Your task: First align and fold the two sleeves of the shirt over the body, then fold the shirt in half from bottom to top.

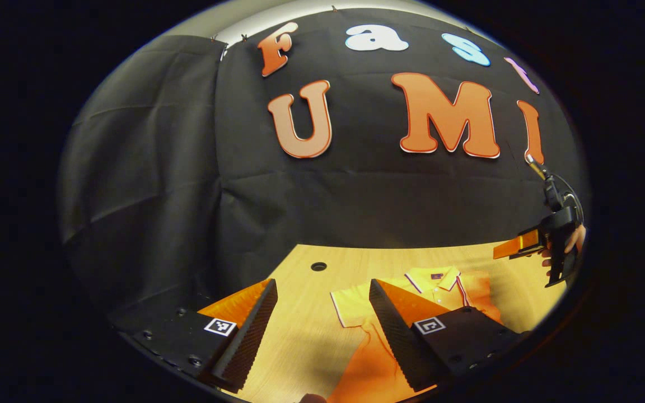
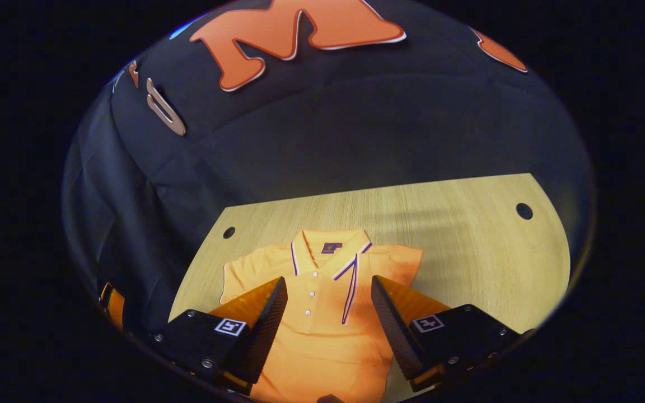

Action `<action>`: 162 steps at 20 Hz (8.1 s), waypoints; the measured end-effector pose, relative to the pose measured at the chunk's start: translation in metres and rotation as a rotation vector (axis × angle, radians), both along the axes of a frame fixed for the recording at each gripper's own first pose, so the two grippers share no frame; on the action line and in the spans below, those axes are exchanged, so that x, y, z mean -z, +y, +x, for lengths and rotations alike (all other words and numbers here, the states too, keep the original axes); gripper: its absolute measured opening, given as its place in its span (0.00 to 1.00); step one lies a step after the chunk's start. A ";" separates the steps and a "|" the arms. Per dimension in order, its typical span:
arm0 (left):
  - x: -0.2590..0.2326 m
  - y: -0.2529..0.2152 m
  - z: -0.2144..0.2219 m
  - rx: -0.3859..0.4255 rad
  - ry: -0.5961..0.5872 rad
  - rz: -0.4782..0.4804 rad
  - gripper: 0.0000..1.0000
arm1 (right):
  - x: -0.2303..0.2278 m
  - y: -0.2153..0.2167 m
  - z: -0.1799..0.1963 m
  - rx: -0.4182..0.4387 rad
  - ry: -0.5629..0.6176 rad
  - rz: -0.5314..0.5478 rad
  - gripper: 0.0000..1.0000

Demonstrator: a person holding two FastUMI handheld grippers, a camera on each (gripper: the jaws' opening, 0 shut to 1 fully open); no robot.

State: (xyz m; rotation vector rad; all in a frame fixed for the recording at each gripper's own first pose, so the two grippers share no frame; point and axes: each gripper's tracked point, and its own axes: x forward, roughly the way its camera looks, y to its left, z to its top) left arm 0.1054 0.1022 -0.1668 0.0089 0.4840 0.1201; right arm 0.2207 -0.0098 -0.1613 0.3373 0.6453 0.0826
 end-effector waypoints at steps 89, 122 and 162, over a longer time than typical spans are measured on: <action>-0.149 -0.085 -0.091 0.302 -0.436 -0.064 0.97 | -0.170 -0.020 -0.274 0.286 -0.677 -0.412 0.98; 0.198 -0.056 -0.237 0.311 0.852 -0.074 1.00 | 0.176 0.027 -0.383 -0.034 0.323 -0.215 0.95; 0.165 -0.119 -0.183 0.491 0.841 -0.151 0.01 | 0.164 0.021 -0.372 0.024 0.504 -0.065 0.01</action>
